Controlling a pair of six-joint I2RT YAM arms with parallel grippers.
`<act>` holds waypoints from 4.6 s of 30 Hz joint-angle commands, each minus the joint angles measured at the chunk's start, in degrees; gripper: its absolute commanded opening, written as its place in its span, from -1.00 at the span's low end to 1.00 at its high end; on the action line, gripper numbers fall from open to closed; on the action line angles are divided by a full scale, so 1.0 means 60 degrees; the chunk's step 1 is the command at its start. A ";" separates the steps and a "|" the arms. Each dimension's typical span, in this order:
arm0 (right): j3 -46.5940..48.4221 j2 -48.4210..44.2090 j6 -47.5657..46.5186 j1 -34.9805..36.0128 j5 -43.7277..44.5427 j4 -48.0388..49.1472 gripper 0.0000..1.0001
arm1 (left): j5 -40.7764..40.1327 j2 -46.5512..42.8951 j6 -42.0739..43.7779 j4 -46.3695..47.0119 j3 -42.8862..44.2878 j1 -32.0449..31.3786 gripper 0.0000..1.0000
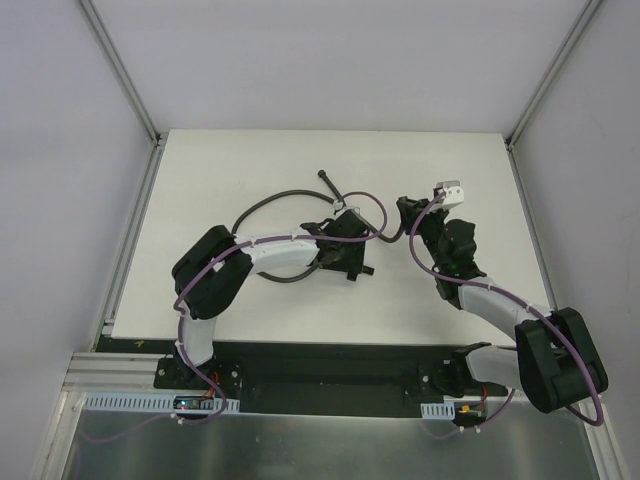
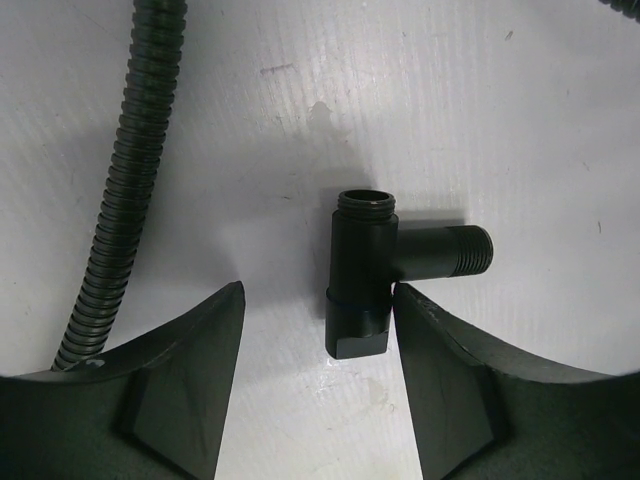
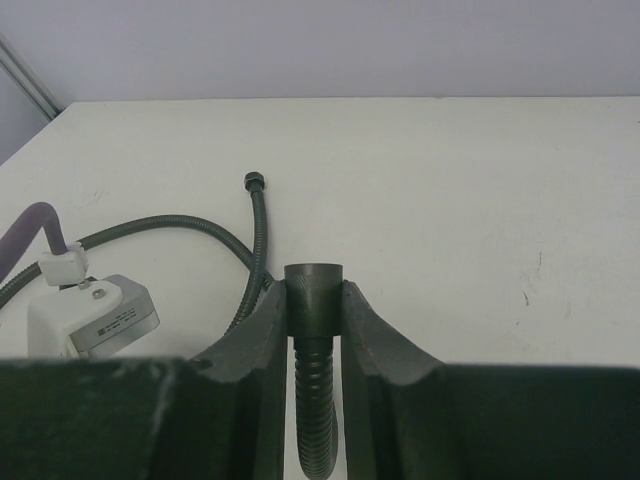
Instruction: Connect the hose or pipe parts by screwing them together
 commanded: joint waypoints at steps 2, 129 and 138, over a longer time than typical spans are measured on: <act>0.0050 -0.0120 0.0262 -0.0079 -0.0020 0.0750 -0.80 | 0.0120 0.0008 0.0451 -0.0332 -0.0043 -0.0161 0.24; 0.1675 0.2282 -0.9389 0.5692 -0.1660 0.1761 -0.86 | -0.1872 -0.8430 0.3265 -0.2397 -0.2401 0.1494 -1.00; 0.2525 0.2546 -0.9552 0.6000 -0.1191 0.0648 -0.86 | -0.1740 -0.8151 0.3177 -0.2368 -0.2519 0.1494 -1.00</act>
